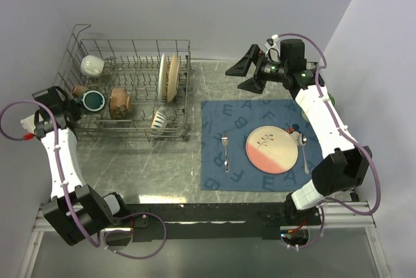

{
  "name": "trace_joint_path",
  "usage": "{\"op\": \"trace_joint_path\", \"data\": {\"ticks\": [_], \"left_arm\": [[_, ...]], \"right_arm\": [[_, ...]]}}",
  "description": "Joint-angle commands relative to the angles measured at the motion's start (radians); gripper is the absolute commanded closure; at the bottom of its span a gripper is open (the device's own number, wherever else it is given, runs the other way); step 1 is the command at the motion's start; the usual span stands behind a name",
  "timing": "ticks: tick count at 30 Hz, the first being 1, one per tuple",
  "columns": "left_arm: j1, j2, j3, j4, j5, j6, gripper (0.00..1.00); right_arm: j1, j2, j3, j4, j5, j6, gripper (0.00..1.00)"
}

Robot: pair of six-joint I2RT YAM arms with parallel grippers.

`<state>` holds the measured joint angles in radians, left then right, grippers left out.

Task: Load the mixed dishes into the dish rack
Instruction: Place the cup upside down on the dish rack

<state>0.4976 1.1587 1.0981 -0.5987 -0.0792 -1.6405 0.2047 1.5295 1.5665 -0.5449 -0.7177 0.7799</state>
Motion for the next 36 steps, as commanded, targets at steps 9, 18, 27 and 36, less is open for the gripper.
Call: {"op": "trace_joint_path", "data": {"ticks": [9,18,27,36], "left_arm": [[0.002,0.027,-0.067,0.241,-0.103,-0.22,0.99],[0.002,0.042,-0.174,0.253,-0.123,-0.416,0.99],[-0.037,0.009,-0.187,0.211,-0.18,-0.433,0.99],[-0.04,-0.021,-0.241,0.218,-0.269,-0.544,0.99]], "right_arm": [[-0.001,-0.058,0.007,-0.046,-0.015,-0.001,0.0],[0.001,-0.062,0.044,-0.105,0.029,-0.019,0.0],[0.001,-0.02,0.067,-0.132,0.032,-0.019,0.0],[0.002,-0.035,0.044,-0.142,0.029,-0.03,0.0]]}}
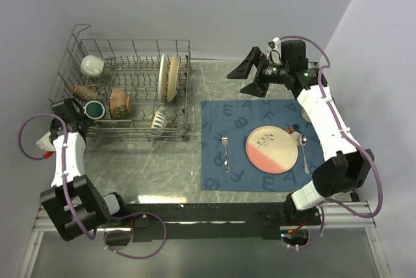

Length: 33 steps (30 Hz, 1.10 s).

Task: Load the mixed dishes into the dish rack
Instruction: Place the cup upside down on the dish rack

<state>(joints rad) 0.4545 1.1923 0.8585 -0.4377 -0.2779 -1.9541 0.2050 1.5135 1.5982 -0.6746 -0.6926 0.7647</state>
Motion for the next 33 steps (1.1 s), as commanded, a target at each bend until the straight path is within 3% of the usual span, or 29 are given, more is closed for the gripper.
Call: {"op": "trace_joint_path", "data": {"ticks": [1,6,13,24,33], "left_arm": [[0.003,-0.053,-0.004,0.06,-0.076,-0.245,0.99],[0.003,-0.046,-0.036,0.083,-0.15,-0.365,0.99],[0.015,-0.011,-0.007,0.099,-0.198,-0.416,0.99],[0.016,0.032,0.054,-0.038,-0.196,-0.531,0.99],[0.016,0.154,0.223,-0.184,-0.216,-0.655,0.99]], "right_arm": [[0.002,-0.016,0.014,-0.014,0.004,-0.013,0.0],[0.008,-0.009,0.028,-0.017,0.004,-0.007,0.0],[0.016,0.008,0.04,-0.022,0.007,0.001,0.0],[0.014,0.016,0.043,-0.017,-0.007,-0.004,0.0],[0.017,0.03,0.054,-0.02,-0.013,-0.007,0.0]]}}
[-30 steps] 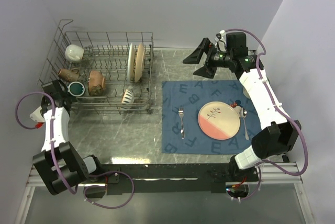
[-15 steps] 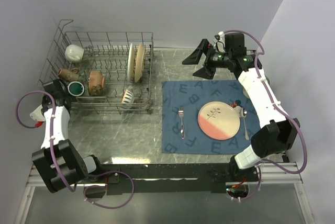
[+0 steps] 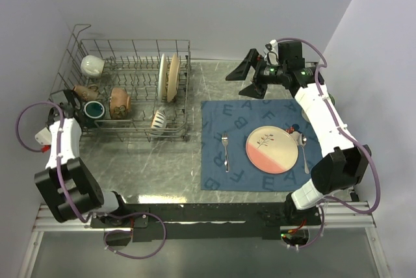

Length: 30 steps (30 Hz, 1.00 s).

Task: Load the mixed dishes into the dish rack
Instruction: Place the cup upside down on the dish rack

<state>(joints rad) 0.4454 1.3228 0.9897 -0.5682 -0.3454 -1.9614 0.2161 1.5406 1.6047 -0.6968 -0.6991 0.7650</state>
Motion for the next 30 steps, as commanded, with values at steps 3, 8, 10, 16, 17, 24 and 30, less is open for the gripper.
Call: {"op": "trace_joint_path", "data": {"ticks": [3,8,10,16,17,24,30], "left_arm": [[0.027,0.053,0.118,-0.053,-0.171,-0.671,0.99],[0.026,0.087,0.138,-0.059,-0.185,-0.709,0.95],[0.027,0.101,0.136,-0.056,-0.19,-0.734,0.95],[0.036,0.159,0.193,-0.099,-0.199,-0.784,0.98],[0.038,0.165,0.201,-0.096,-0.202,-0.784,0.98],[0.068,0.234,0.271,-0.102,-0.178,-0.789,0.99],[0.088,0.234,0.164,0.05,-0.037,-0.806,0.98]], "right_arm": [[0.005,0.009,0.049,0.006,-0.013,0.0,0.0],[0.005,0.018,0.058,0.008,-0.017,0.005,0.0],[0.005,0.021,0.063,0.005,-0.016,0.002,0.0],[0.008,0.036,0.064,0.005,-0.027,0.003,0.0],[0.006,0.039,0.063,0.008,-0.03,0.007,0.0],[0.006,0.046,0.067,0.01,-0.03,0.008,0.0],[0.006,0.058,0.067,0.02,-0.036,0.016,0.0]]}}
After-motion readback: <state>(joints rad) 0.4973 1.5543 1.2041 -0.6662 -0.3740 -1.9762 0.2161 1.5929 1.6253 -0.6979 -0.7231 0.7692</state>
